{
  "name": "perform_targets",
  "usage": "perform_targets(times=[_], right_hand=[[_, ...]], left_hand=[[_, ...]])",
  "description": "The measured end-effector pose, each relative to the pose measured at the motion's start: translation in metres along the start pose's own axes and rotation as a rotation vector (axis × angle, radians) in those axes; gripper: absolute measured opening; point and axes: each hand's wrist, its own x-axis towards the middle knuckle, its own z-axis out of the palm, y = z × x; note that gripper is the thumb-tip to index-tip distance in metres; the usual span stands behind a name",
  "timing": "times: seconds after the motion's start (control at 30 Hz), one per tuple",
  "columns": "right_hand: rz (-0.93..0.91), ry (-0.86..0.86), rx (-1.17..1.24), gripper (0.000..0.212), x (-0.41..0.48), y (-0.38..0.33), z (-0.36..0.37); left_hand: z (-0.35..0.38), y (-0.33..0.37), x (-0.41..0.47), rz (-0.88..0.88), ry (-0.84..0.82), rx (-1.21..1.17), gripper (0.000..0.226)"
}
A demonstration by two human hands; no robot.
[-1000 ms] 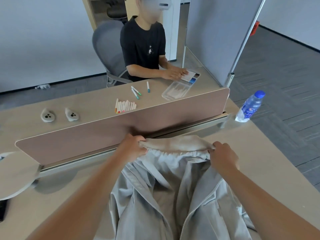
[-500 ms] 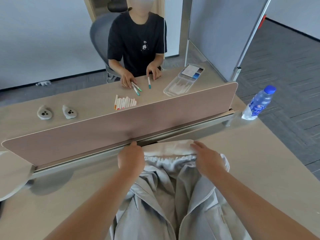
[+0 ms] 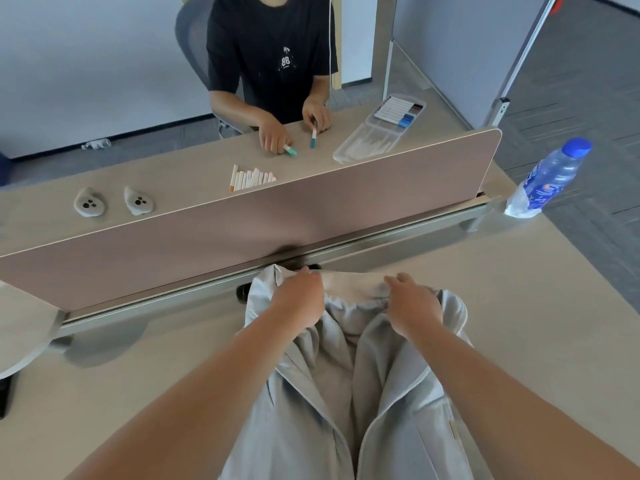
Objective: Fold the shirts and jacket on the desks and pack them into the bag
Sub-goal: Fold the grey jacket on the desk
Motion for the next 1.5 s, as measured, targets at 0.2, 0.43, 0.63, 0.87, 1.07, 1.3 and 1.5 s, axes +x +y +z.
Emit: perform_targets(times=[0.2,0.43,0.63,0.87,1.07,1.3,1.5], right_hand=[[0.026,0.0,-0.021,0.045,0.0,0.005,0.016],[0.129,0.073,0.153,0.021,-0.003,0.011,-0.005],[0.239,0.153,0.025,0.015,-0.023,0.018,-0.071],[0.255,0.107,-0.127,0.017,-0.049,0.027,-0.103],[0.336,-0.025,0.05,0.019,-0.049,0.036,-0.111],[0.682,-0.232,1.017,0.025,-0.028,0.036,-0.117],[0.844,0.017,1.639,0.022,0.001,0.029,-0.078]], left_hand=[[0.024,-0.017,0.01,-0.1,0.007,-0.032,0.028],[0.022,-0.026,0.005,-0.163,0.192,-0.323,0.015],[-0.02,0.0,-0.007,-0.129,0.296,-0.094,0.009],[-0.067,0.029,-0.019,-0.154,0.039,0.295,0.03],[-0.092,0.033,-0.018,-0.136,-0.098,0.312,0.01],[-0.082,0.05,0.013,-0.354,-0.082,-0.916,0.027],[-0.032,0.077,0.042,-0.555,0.033,-1.494,0.029]])
